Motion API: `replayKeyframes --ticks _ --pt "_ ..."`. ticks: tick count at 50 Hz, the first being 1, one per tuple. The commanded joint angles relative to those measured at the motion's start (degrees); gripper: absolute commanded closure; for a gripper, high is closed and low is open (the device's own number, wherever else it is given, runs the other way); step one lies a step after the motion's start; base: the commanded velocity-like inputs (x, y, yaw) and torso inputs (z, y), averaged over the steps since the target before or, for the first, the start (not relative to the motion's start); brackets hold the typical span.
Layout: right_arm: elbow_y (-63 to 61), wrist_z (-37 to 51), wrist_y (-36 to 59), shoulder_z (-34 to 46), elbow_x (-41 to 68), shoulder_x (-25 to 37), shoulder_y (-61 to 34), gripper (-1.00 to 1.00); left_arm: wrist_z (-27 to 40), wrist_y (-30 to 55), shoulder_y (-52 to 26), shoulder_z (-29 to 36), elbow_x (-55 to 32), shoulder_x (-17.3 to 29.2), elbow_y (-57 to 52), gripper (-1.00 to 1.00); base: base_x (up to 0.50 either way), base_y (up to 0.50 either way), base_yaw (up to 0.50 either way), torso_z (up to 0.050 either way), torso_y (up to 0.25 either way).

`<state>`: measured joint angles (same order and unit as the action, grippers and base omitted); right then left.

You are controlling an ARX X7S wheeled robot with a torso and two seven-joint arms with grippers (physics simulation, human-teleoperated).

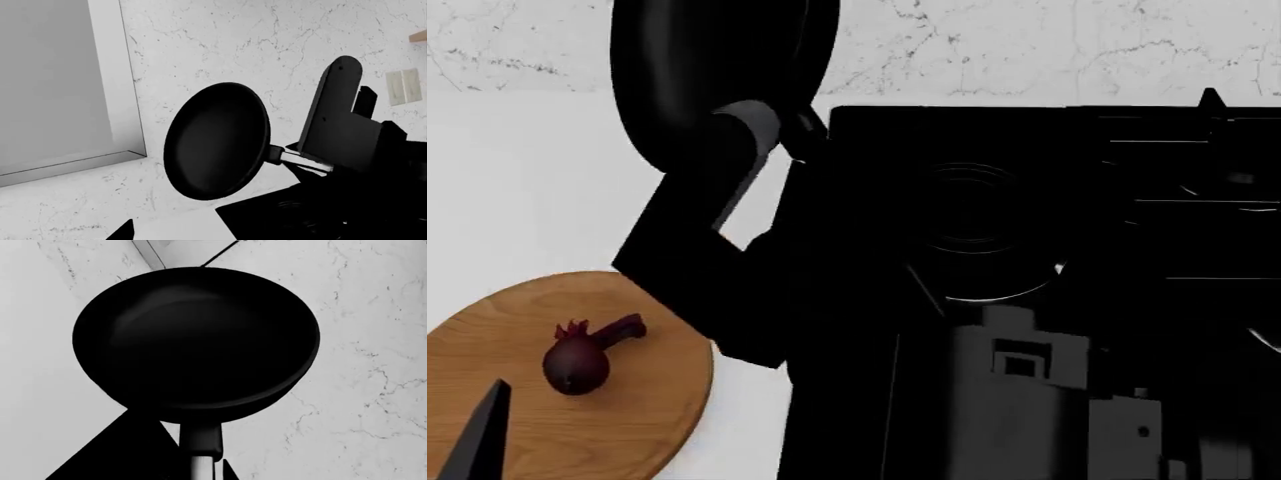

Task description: Pick up the pan and dump the vegetables in it onto the plate. Then return the pan to the stove.

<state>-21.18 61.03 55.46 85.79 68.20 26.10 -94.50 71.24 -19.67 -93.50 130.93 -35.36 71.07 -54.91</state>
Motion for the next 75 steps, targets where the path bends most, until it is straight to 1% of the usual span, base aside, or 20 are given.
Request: replayKeyframes --ticks 1,5,6,7,8,17,21,25,26,29,37,53,57,67,75 --pt "-0.98 -1.29 -6.44 -13.05 -9.04 10.31 5.76 1.0 0.59 0.09 1.0 -0.11 0.65 -0.76 0.3 -1.0 0.0 0.0 0.0 0.0 0.0" --pt "0.87 -7.68 -13.43 -16.77 -5.54 13.16 8.51 1.0 1.0 0.16 1.44 -0.18 0.85 -1.08 0.65 -1.0 0.0 0.0 0.0 0.0 0.005" --pt "1.55 -10.45 -16.86 -18.58 -3.78 13.98 10.0 1.0 1.0 0.16 1.44 -0.18 0.85 -1.08 0.65 -1.0 0.0 0.0 0.0 0.0 0.01" --pt "2.25 -11.14 -17.14 -18.89 -3.25 14.47 10.21 1.0 1.1 0.14 1.59 -0.19 0.94 -1.21 0.74 -1.0 0.0 0.0 0.0 0.0 0.0" --pt "3.03 -13.38 -19.62 -20.23 -1.67 15.19 11.5 1.0 1.1 -0.11 1.79 -0.19 1.04 -1.22 0.93 -1.0 0.0 0.0 0.0 0.01 0.01" --pt "6.33 -17.82 -23.29 -24.19 3.53 18.84 12.9 1.0 1.11 -0.89 2.9 -0.2 1.58 -1.47 1.75 -1.0 0.0 0.0 0.0 0.0 0.005" --pt "12.07 -21.28 -26.61 -26.38 5.69 19.93 14.83 1.0 1.06 -0.72 2.89 -0.31 1.43 -1.55 1.65 -1.0 0.0 0.0 0.0 0.003 0.006" --pt "15.36 -21.99 -26.81 -26.69 5.59 21.0 15.18 1.0 1.08 -0.55 2.89 -0.52 1.11 -1.9 1.72 -1.0 0.0 0.0 0.0 0.0 0.006" --pt "15.22 -20.71 -25.38 -25.83 4.36 21.35 14.61 1.0 1.18 -0.45 2.9 -0.58 1.03 -2.04 1.73 -1.0 0.0 0.0 0.0 0.0 0.011" --pt "15.92 -20.6 -25.84 -26.22 4.96 22.19 15.42 1.0 2.05 0.7 2.84 -0.76 1.02 -2.48 1.61 -1.0 0.0 0.0 0.0 0.003 0.004" --pt "14.32 -19.01 -27.07 -26.71 6.04 24.38 18.09 1.0 1.9 0.11 3.44 -0.78 1.74 -1.97 1.69 -1.0 0.0 0.0 0.0 0.0 0.006" --pt "28.23 -28.7 -30.19 -24.02 3.44 16.23 21.49 1.0 2.12 0.25 4.09 -1.05 1.8 -1.98 1.79 -1.0 0.0 0.0 0.0 0.001 0.005" --pt "32.12 -30.75 -30.63 -23.61 2.32 14.14 20.86 1.0 2.39 0.62 4.28 -1.14 1.84 -2.28 1.65 -1.0 0.0 0.0 0.0 0.0 0.006" --pt "37.12 -32.57 -31.4 -23.49 1.46 12.32 20.86 1.0 2.4 0.58 4.61 -1.48 1.65 -2.62 1.93 -1.0 0.0 0.0 0.0 0.001 0.005" --pt "41.76 -34.66 -31.97 -23.36 1.12 10.67 21.17 1.0 2.08 0.59 4.65 -1.53 1.72 -1.89 1.77 -1.0 0.0 0.0 0.0 0.0 0.003"
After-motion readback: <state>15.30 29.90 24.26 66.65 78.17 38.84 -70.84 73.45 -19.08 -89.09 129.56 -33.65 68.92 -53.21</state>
